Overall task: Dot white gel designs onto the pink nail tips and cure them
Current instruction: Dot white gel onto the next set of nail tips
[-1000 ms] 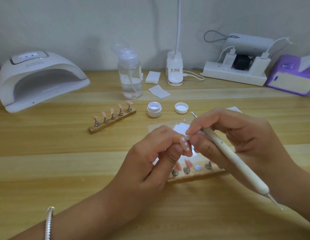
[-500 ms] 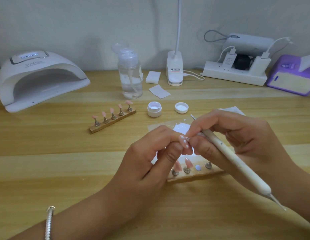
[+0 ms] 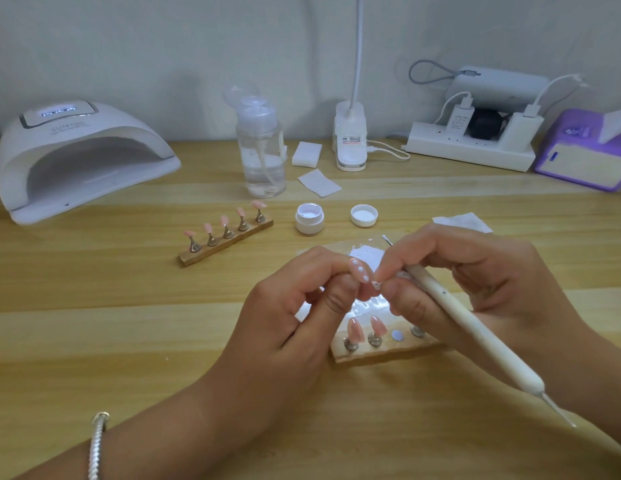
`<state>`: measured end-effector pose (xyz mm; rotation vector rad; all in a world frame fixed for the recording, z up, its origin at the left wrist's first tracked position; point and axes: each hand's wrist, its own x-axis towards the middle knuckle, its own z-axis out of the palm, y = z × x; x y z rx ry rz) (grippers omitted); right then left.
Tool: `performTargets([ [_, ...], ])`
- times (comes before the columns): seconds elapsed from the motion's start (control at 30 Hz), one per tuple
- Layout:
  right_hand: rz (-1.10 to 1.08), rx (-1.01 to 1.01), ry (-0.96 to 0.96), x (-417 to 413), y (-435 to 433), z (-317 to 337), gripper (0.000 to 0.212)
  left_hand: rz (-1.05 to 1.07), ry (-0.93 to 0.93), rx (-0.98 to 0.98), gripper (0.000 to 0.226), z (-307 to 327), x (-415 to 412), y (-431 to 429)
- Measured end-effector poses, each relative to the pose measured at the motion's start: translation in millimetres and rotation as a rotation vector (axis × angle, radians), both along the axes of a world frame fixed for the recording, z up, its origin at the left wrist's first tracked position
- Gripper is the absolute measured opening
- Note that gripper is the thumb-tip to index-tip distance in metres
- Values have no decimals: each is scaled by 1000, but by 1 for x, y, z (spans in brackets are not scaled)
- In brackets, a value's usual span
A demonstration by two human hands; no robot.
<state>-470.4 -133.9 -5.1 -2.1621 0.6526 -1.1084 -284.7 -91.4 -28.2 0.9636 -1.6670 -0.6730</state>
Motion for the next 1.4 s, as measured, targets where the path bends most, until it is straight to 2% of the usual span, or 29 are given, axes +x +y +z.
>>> performTargets([
  [0.2,-73,22,-84,-11,-17,12,3,3,70,93,16,-2,1,-1],
  [0.37,-342,115,-205,-34,-53,-1,16,1,98,137,9,0,0,-1],
  [0.53,-496,110,-150,-45,-68,-24,25,-7,-7,129,7,4,-6,1],
  [0.8,-509,93,-157,-46,-72,-28,20,42,-150,120,11,11,-20,10],
  [0.97,-510,97,-143,-46,-73,-29,16,25,-170,188,3,5,-26,9],
  [1.13,-506,92,-132,-47,-74,-30,15,64,-216,153,18,1,-31,8],
  [1.27,-510,88,-123,-46,-74,-29,7,87,-189,208,7,-4,-30,6],
  [1.4,-513,94,-130,-46,-75,-29,7,106,-261,168,12,-2,-30,6],
])
